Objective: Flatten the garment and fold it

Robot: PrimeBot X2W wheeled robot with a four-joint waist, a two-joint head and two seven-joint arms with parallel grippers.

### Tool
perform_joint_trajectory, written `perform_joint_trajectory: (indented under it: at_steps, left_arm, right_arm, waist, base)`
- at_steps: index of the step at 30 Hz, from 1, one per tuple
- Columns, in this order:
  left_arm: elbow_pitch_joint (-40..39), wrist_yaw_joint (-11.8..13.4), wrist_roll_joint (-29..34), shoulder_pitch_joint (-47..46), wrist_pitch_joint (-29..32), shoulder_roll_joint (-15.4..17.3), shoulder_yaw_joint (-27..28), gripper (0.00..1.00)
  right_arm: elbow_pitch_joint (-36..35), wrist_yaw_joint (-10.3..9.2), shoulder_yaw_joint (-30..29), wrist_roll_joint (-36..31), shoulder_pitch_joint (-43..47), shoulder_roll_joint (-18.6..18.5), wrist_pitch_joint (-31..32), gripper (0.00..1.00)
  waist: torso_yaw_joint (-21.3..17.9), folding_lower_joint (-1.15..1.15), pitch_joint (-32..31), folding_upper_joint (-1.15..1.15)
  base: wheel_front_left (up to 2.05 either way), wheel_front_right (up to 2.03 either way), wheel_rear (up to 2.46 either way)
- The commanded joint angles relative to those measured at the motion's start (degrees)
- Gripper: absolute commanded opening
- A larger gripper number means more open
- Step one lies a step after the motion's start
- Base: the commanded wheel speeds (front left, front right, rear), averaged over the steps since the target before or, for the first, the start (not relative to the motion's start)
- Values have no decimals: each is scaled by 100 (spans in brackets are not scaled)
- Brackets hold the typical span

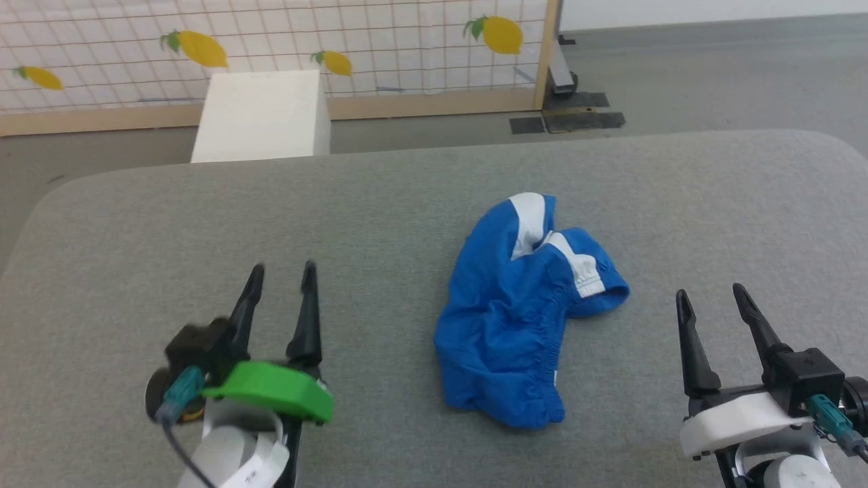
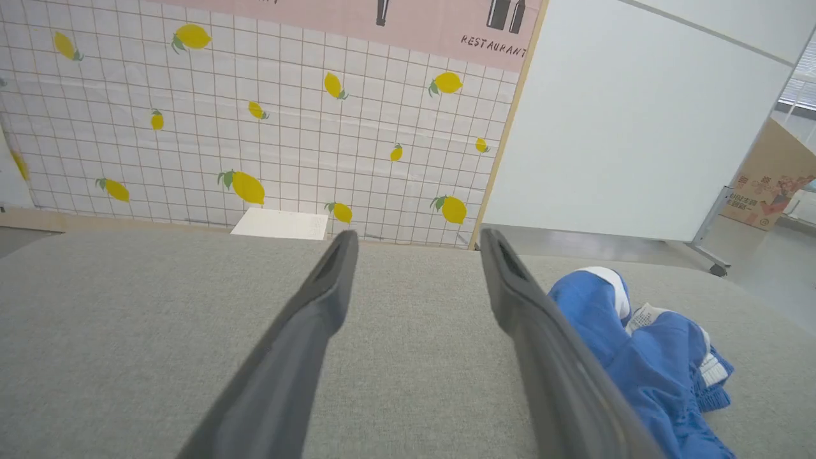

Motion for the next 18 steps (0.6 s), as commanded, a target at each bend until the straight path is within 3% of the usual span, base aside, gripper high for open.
perform_joint_trajectory:
  at_steps: [1, 9, 18]
  left_arm:
    - [-73, -77, 125, 195, -25, -79, 137, 100]
    - [-189, -393, 444, 636, -25, -356, 659, 100]
    - [-164, -592, 618, 735, -26, -511, 831, 100]
  right_arm:
    - [-19, 35, -4, 24, 95, 0, 7, 100]
    - [-82, 35, -32, 48, 176, 0, 29, 100]
    - [-37, 35, -35, 87, 136, 0, 20, 100]
  waist:
    - [121, 0, -65, 0]
    - [338, 0, -38, 0]
    - [408, 0, 8, 0]
  base:
    - [0, 0, 0]
    - [0, 0, 0]
    - [0, 0, 0]
